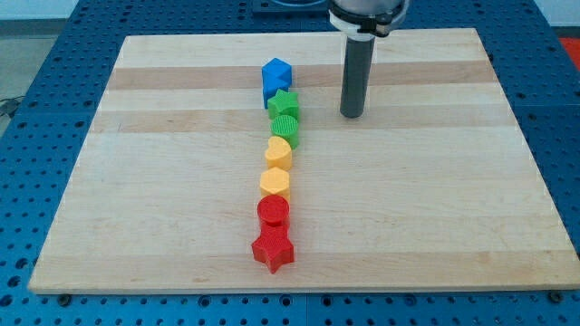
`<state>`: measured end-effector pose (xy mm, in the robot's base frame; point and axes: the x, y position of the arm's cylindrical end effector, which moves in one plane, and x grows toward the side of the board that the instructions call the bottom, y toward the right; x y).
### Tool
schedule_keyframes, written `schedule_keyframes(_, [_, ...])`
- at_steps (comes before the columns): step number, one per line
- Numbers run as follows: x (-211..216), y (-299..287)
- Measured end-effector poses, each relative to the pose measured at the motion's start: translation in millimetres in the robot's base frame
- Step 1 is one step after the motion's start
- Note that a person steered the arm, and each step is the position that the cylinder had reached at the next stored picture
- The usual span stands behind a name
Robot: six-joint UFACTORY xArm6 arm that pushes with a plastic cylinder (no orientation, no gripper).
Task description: Slide your hand close to blue cube
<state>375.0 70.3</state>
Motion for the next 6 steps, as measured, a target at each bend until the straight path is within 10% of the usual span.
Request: schedule_keyframes(6, [-78.4, -51.7])
